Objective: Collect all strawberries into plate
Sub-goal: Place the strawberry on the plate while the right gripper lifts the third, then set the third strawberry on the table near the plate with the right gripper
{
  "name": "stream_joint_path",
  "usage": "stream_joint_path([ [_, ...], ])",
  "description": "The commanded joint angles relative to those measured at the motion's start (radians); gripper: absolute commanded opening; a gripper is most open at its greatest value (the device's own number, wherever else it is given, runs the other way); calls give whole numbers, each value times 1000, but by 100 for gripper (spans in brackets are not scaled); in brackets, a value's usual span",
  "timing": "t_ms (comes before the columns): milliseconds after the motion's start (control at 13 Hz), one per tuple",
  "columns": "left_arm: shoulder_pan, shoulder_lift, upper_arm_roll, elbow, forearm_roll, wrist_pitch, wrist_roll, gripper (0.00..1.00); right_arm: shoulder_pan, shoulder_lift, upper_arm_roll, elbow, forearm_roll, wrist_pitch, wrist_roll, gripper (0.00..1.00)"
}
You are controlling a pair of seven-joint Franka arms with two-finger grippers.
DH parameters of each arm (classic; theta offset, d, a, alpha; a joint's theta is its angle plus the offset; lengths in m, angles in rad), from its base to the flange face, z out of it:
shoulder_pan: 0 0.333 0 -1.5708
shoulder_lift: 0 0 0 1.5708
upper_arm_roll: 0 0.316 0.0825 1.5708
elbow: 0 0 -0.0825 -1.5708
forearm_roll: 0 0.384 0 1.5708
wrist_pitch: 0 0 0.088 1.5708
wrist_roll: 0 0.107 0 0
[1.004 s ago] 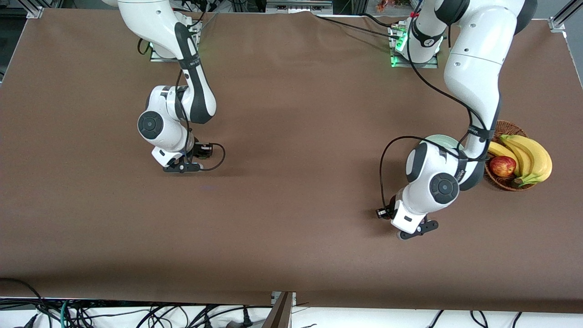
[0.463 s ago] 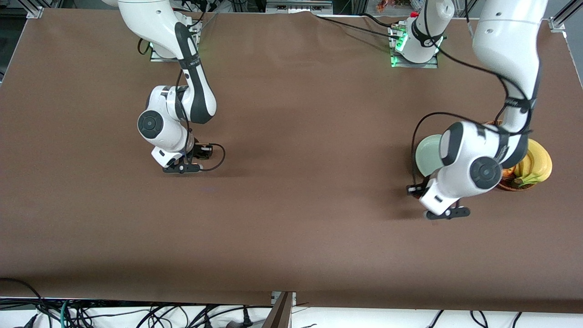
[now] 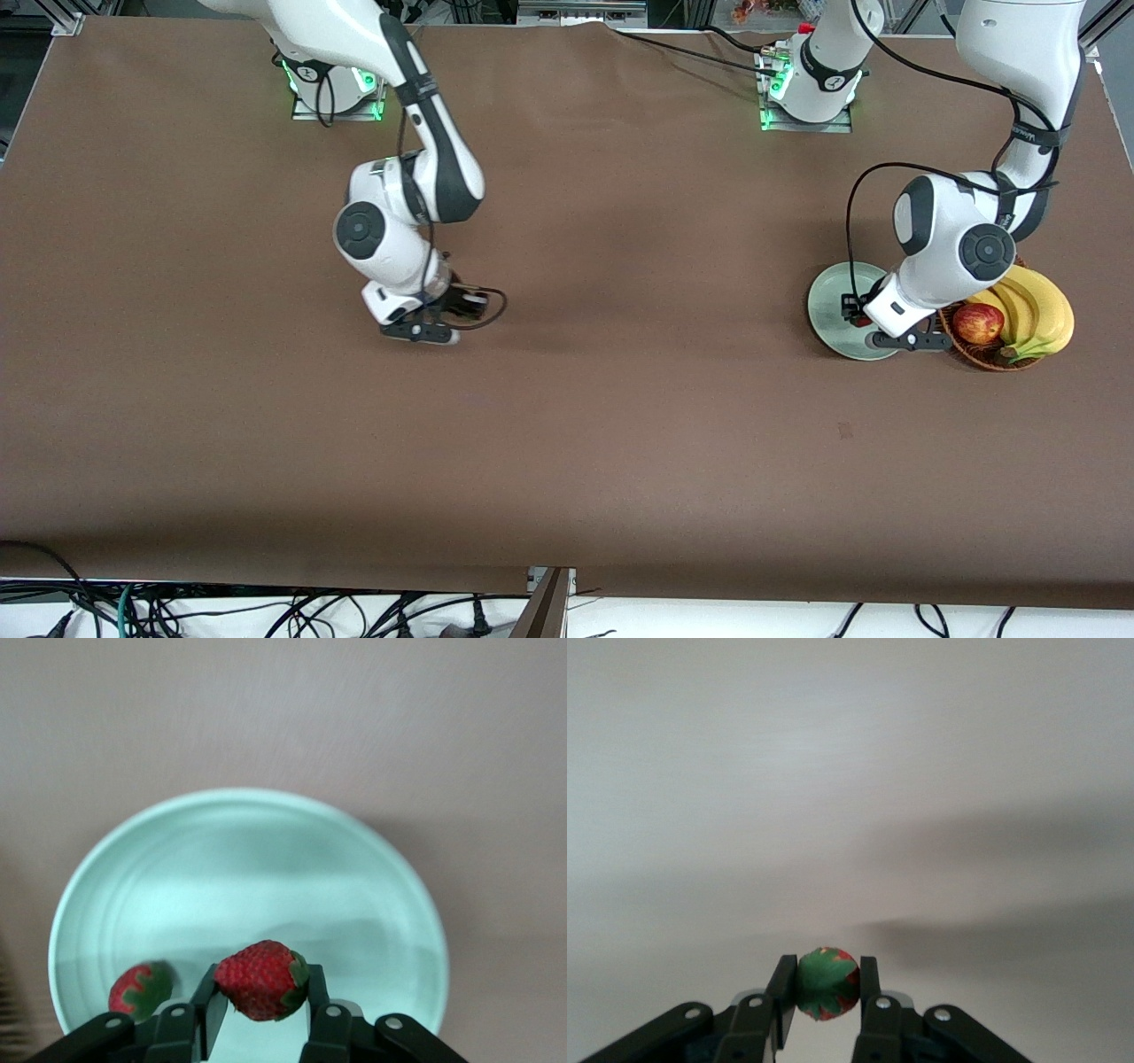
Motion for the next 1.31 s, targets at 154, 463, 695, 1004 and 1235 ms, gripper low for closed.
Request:
stream_joint_path([
  [154, 0, -15, 29, -40, 1, 13, 60, 27, 25, 330, 80, 483, 274, 25, 350, 25],
  [463, -11, -30, 28, -25, 1, -13, 54, 100, 63, 424, 251, 618, 277, 359, 578, 36],
  [695, -13, -102, 26, 33, -1, -121, 45, 100, 97, 490, 346, 683, 271, 624, 685, 82],
  [1004, -16, -127, 0, 103, -1, -217, -4, 100, 85, 476, 335, 677, 246, 597, 677, 99],
  [1235, -19, -116, -55, 109, -2, -202, -87, 100, 66, 437, 213, 677, 191, 323, 677, 99],
])
